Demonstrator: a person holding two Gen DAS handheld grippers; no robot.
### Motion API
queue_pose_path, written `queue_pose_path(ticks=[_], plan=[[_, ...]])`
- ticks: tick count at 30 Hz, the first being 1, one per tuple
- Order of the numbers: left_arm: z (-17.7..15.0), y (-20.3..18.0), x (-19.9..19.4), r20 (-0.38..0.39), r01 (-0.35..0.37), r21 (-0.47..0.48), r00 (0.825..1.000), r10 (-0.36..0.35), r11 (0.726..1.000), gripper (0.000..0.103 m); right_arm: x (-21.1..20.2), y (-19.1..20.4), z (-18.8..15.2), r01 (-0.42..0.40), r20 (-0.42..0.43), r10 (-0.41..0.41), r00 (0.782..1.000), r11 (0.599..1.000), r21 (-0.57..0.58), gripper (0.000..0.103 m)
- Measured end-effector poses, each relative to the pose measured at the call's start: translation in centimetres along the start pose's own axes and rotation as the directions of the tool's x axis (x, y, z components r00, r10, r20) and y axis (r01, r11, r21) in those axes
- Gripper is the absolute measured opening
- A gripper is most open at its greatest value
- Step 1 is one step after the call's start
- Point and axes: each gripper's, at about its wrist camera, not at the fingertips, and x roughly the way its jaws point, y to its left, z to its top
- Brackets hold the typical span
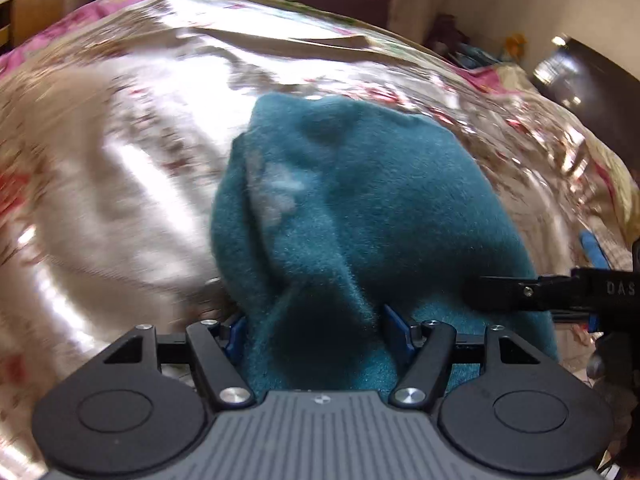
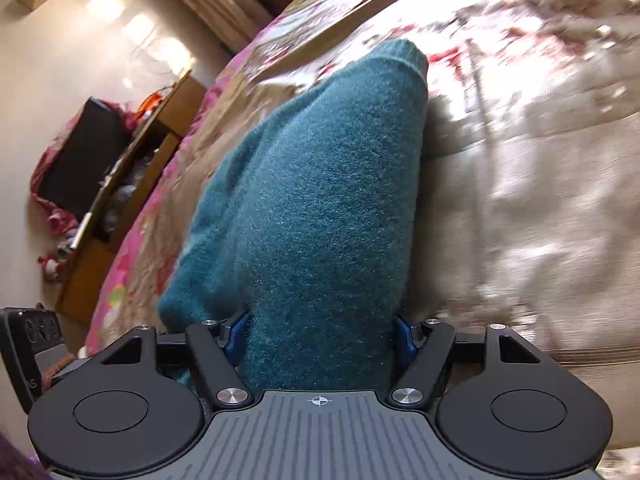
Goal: Fold small clothes
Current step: 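Lower the folded edge onto the sweater and open both grippers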
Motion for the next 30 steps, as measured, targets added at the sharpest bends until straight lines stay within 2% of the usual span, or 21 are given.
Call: queue_pose_path(ticks=[5, 9, 12, 14, 16, 20, 22, 24, 26, 30], plan=[[1.9, -2.4, 2.5, 0.004, 0.052, 0.008, 0.999, -0.052, 0.999, 0.069, -1.9, -1.9, 1.3, 0.075, 0.064, -0.078, 0.995, 0.996, 0.044, 0.068], [1.6, -2.9, 1.9, 0.007, 0.035, 0.039, 0.999, -0.035, 0.999, 0.069, -2.3, -2.9, 1.5, 0.099, 0.056, -0.103, 0.993, 0.993, 0.065, 0.069], [1.3, -1.9, 0.3, 0.025, -0.007, 0.020, 1.000, 0.007, 1.000, 0.069, -3.1, -2.9, 1.2, 0.111, 0.075, -0.114, 0.991, 0.993, 0.041, 0.071], [1.5, -1.9, -1.2, 0.071, -0.071, 0.033, 0.995, 0.068, 0.997, 0.069, -4.0, -1.9, 1.0, 0.144, 0.112, -0.143, 0.983, 0.990, -0.002, 0.071], [1.9, -2.4, -2.4, 0.126, -0.123, 0.066, 0.985, 0.114, 0.990, 0.069, -5.1, -0.7, 0.7, 0.203, 0.170, -0.189, 0.967, 0.977, -0.068, 0.071], [2.7, -4.3, -2.9, 0.211, -0.173, 0.132, 0.967, 0.143, 0.976, 0.069, -6.7, 2.0, -0.2, 0.264, 0.261, -0.213, 0.942, 0.948, -0.178, 0.071], [3.0, -4.9, -1.9, 0.201, -0.187, 0.160, 0.967, 0.153, 0.969, 0.069, -6.9, 3.2, -0.9, 0.262, 0.277, -0.194, 0.941, 0.936, -0.234, 0.071], [3.0, -4.6, -0.4, 0.169, -0.220, 0.165, 0.967, 0.192, 0.962, 0.069, -6.4, 4.1, -1.5, 0.225, 0.250, -0.158, 0.955, 0.937, -0.269, 0.071], [3.0, -3.6, 0.7, 0.134, -0.230, 0.150, 0.968, 0.210, 0.962, 0.072, -5.2, 4.8, -2.3, 0.175, 0.183, -0.123, 0.975, 0.938, -0.299, 0.069], [2.8, -3.0, 0.0, 0.129, -0.229, 0.116, 0.968, 0.214, 0.967, 0.073, -2.1, 5.8, -3.4, 0.192, 0.119, -0.159, 0.980, 0.911, -0.366, 0.069]])
